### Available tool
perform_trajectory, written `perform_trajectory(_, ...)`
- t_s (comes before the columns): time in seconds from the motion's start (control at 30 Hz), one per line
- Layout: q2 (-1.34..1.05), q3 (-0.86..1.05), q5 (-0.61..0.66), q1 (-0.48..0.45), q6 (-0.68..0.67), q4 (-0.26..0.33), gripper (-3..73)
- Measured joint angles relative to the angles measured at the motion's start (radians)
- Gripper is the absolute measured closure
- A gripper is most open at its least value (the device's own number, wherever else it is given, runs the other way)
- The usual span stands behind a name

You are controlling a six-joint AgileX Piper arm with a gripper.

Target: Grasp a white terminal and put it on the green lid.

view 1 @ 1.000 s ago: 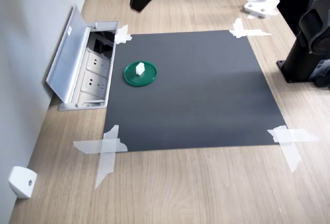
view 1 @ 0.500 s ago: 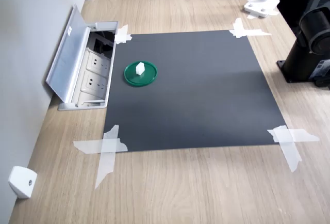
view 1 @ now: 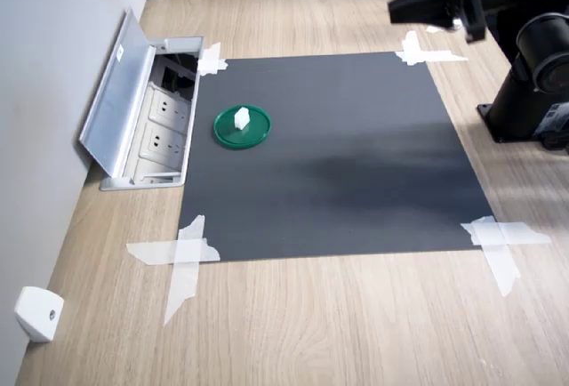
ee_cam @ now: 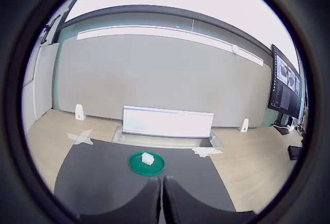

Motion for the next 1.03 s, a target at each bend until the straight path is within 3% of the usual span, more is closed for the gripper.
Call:
perform_trajectory(0.17,-0.127,0.058,0.014,0.000,0.000,-0.035,70.2)
perform_trajectory(0.57,-0.140,0.107,0.033,0.000,0.054,-0.136,70.3)
perform_trajectory(1.03,-0.140,0.107,0.040,0.000,0.061,-0.140,70.3)
